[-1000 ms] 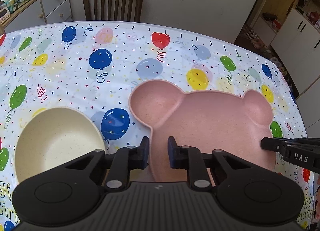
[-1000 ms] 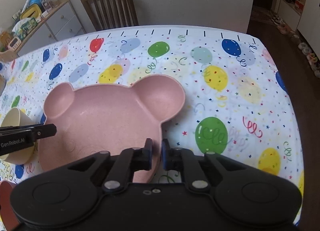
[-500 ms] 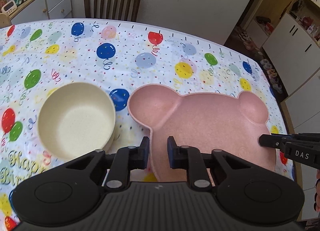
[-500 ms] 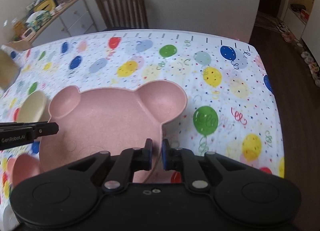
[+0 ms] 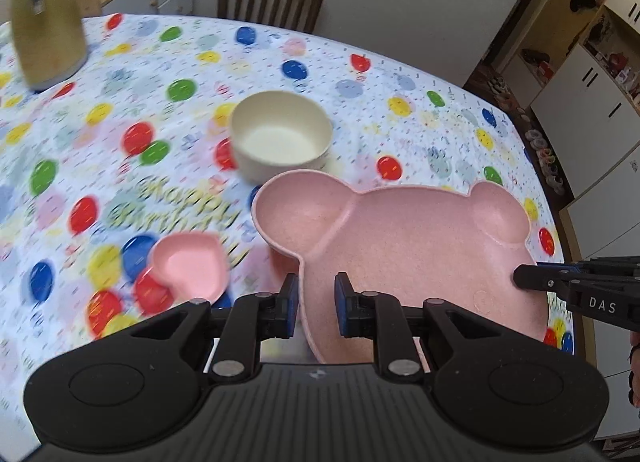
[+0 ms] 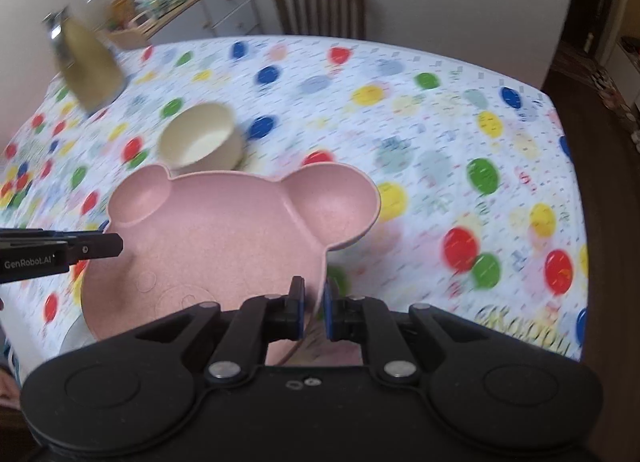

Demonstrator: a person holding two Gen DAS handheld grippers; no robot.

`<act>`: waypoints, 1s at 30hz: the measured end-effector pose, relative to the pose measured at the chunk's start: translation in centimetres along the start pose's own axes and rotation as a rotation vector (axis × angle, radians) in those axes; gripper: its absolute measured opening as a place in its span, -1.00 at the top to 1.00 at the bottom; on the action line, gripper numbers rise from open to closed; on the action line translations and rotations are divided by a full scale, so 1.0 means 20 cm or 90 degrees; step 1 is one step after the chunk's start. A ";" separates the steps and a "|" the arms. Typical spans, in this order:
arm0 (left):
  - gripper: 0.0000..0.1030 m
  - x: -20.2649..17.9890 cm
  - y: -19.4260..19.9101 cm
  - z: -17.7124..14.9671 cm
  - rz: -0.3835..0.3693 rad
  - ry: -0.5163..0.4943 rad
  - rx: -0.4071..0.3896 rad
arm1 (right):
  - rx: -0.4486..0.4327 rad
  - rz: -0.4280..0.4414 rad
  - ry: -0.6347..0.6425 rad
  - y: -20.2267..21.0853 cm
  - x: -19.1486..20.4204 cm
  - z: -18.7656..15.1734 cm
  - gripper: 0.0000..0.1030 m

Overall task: Organize plates and bowls
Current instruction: 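Lift the bear-shaped plate with both grippers and lower it onto the white plates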

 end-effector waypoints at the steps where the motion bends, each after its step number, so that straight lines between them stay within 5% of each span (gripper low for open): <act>1: 0.65 0.04 0.04 -0.04 0.003 0.004 -0.001 | 0.001 0.005 0.006 0.01 0.05 -0.02 0.84; 8: 0.65 0.28 0.25 -0.26 0.036 0.048 -0.015 | 0.001 0.035 0.060 0.06 0.37 -0.10 0.84; 17: 0.65 0.56 0.37 -0.56 0.111 0.184 -0.037 | 0.031 0.112 0.204 -0.07 0.67 -0.10 0.85; 30: 0.65 0.53 0.37 -0.89 0.203 0.342 -0.068 | 0.053 0.199 0.384 -0.24 0.83 -0.05 0.85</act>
Point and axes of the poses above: each gripper's, at about its wrist camera, not at the fingertips, and y roughly against the way its jaws point, x to its left, z to its top, the point moved 3 cm from there along -y, roughly the way its jaws point, and after that the axes turned 11 degrees about y, right-handed, at the moved point
